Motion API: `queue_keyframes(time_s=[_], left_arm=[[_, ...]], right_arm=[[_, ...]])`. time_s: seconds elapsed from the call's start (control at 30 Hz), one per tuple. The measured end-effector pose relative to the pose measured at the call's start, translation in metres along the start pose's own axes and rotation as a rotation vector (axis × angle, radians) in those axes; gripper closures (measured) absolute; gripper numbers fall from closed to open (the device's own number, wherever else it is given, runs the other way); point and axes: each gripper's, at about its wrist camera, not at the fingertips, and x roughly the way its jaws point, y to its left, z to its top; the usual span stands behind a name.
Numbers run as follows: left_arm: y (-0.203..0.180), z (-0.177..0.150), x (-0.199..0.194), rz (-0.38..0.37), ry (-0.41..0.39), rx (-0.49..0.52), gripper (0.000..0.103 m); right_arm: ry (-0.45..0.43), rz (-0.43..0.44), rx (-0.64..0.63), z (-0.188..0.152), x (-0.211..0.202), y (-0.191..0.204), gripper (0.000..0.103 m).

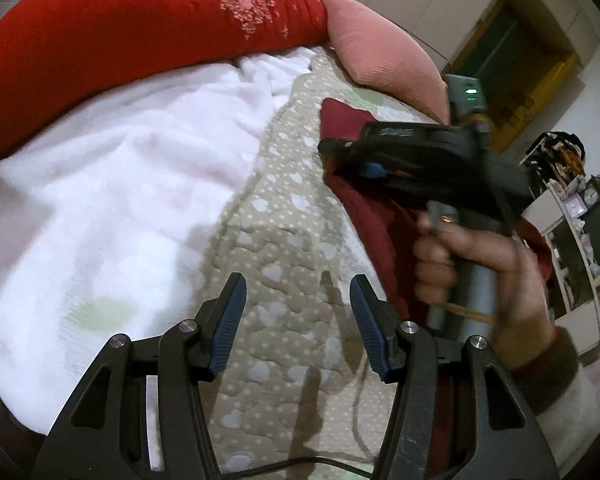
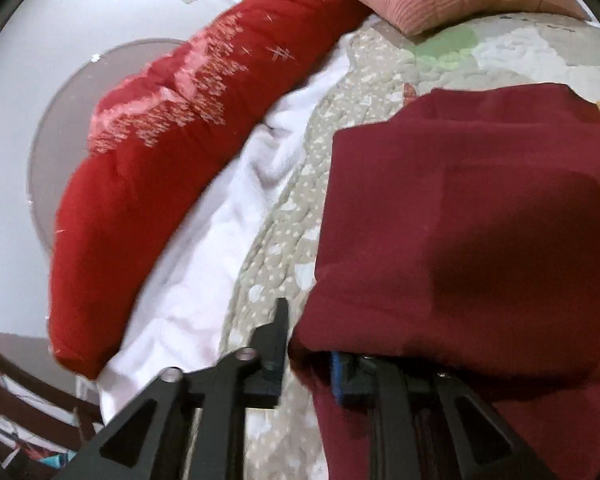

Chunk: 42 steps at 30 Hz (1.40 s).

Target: Fold small clothes

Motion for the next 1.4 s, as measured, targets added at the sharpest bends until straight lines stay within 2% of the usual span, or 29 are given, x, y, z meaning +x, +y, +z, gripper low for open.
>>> queue_keyframes(time_s=[0.03,0.1,0.2,0.27,0.4,0.57,0.67,0.73,0.9,0.97,1.0,1.03,1.07,1.1,1.13,1.27,1.4], left_arm=[[-0.004,-0.003,0.0,-0.001,0.002,0.007,0.049],[-0.008,-0.006,-0.001,-0.013,0.001,0.013,0.049],[-0.014,-0.011,-0.001,-0.026,0.012,0.014,0.049],[-0.017,-0.014,-0.003,-0.032,0.014,0.013,0.049],[-0.022,-0.018,-0.011,-0.015,0.006,0.03,0.049],[-0.022,-0.022,-0.028,0.026,-0.004,0.054,0.049],[-0.022,-0.024,-0.038,0.041,-0.011,0.064,0.049],[-0.023,-0.026,-0.043,0.042,-0.016,0.061,0.049],[-0.027,-0.032,-0.052,0.032,-0.022,0.062,0.049],[-0.029,-0.033,-0.054,0.037,-0.023,0.073,0.049],[-0.03,-0.032,-0.055,0.037,-0.024,0.074,0.049],[-0.03,-0.031,-0.056,0.036,-0.027,0.071,0.049],[-0.03,-0.03,-0.057,0.034,-0.029,0.069,0.049],[-0.03,-0.029,-0.058,0.032,-0.034,0.068,0.049],[-0.032,-0.027,-0.06,0.032,-0.041,0.069,0.049],[-0.036,-0.021,-0.066,0.03,-0.064,0.075,0.049],[-0.041,-0.014,-0.066,0.029,-0.067,0.08,0.049]], right_arm=[[0.029,0.027,0.0,-0.002,-0.011,-0.001,0.068],[0.05,0.072,-0.035,-0.012,-0.037,0.0,0.058],[0.015,0.021,-0.164,-0.041,-0.099,0.0,0.058],[0.015,0.006,-0.206,-0.069,-0.131,-0.007,0.058],[0.072,-0.02,-0.26,-0.129,-0.163,-0.016,0.058],[0.112,-0.039,-0.363,-0.196,-0.173,-0.002,0.058],[0.154,-0.029,-0.361,-0.219,-0.168,0.0,0.058],[0.166,-0.075,-0.374,-0.225,-0.159,0.002,0.058],[0.148,-0.253,-0.544,-0.241,-0.136,0.02,0.058],[0.131,-0.28,-0.576,-0.246,-0.133,0.023,0.058],[0.126,-0.293,-0.599,-0.247,-0.131,0.024,0.062],[0.123,-0.295,-0.599,-0.246,-0.131,0.026,0.072],[0.126,-0.276,-0.583,-0.242,-0.132,0.024,0.077],[0.135,-0.251,-0.567,-0.239,-0.133,0.023,0.087],[0.143,-0.217,-0.538,-0.234,-0.136,0.021,0.091],[0.148,-0.094,-0.439,-0.223,-0.138,0.023,0.094],[0.143,0.032,-0.428,-0.224,-0.132,0.045,0.094]])
